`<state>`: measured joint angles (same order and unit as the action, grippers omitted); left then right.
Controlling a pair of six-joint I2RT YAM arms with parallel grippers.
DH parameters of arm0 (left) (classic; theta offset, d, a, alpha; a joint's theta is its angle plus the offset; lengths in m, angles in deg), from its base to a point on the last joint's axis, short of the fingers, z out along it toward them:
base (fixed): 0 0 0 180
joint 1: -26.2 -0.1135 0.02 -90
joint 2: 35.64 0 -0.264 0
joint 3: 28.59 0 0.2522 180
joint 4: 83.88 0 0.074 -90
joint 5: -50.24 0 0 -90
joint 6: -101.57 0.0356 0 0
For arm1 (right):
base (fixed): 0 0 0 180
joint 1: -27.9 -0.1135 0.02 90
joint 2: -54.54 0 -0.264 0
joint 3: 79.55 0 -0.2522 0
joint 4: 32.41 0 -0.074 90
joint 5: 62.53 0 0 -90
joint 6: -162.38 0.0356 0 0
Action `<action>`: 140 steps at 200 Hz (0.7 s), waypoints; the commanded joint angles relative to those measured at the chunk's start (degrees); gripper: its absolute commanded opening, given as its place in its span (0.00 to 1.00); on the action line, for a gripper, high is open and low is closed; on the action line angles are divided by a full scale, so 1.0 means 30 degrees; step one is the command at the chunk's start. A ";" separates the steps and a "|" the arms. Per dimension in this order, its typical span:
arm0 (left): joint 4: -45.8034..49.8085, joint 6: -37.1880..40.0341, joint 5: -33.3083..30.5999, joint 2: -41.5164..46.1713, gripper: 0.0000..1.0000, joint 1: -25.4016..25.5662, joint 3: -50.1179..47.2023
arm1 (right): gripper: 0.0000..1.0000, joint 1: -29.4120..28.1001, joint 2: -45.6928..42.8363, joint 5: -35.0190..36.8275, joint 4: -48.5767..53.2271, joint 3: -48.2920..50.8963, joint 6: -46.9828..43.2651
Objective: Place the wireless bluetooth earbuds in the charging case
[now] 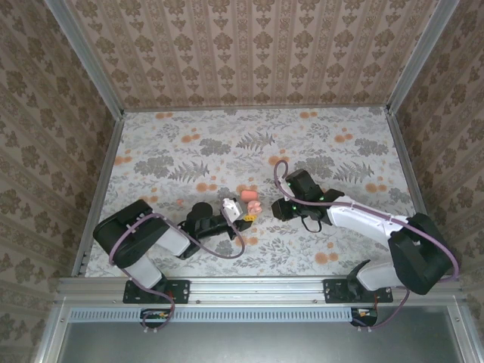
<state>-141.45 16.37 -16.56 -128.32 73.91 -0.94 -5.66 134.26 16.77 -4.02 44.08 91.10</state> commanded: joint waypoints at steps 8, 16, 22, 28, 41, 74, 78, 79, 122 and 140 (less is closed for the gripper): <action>-0.0717 0.0961 0.0521 0.0795 0.12 0.0128 -0.0404 | 0.21 0.0547 0.1245 -0.0715 0.3721 -0.1171 0.0738; -0.0685 0.0968 0.0471 0.0909 0.12 0.0159 -0.0491 | 0.21 0.0609 0.1479 -0.0647 0.4331 -0.1384 0.0739; -0.0608 0.1001 0.0419 0.1031 0.12 0.0189 -0.0548 | 0.21 0.0654 0.1632 -0.0493 0.4844 -0.1535 0.0777; -0.0501 0.1033 0.0332 0.1122 0.12 0.0237 -0.0558 | 0.21 0.0711 0.1750 -0.0370 0.5232 -0.1698 0.0798; -0.0052 0.1142 0.0166 0.1456 0.11 0.0337 -0.0587 | 0.22 0.0870 0.2079 -0.0222 0.6447 -0.2013 0.0869; 0.1304 0.1646 -0.0316 0.2490 0.12 0.0540 -0.0585 | 0.22 0.1079 0.2904 0.0041 0.7958 -0.2457 0.1046; 0.1441 0.1665 -0.0367 0.2600 0.12 0.0548 -0.0589 | 0.22 0.1080 0.2968 0.0050 0.8044 -0.2488 0.1087; 0.1476 0.1674 -0.0388 0.2641 0.12 0.0556 -0.0588 | 0.22 0.1080 0.2992 0.0050 0.8058 -0.2492 0.1086; 0.2802 0.1930 -0.0614 0.3790 0.11 0.0591 -0.0704 | 0.23 0.1080 0.3440 0.0248 0.9024 -0.2896 0.1293; 0.3253 0.2010 -0.0782 0.4237 0.12 0.0599 -0.0765 | 0.23 0.1080 0.3654 0.0501 0.9574 -0.3064 0.0999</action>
<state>-134.61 20.66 -18.15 -117.76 75.33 -2.45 -2.62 144.21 16.55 19.80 37.00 93.81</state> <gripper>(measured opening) 0.192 0.232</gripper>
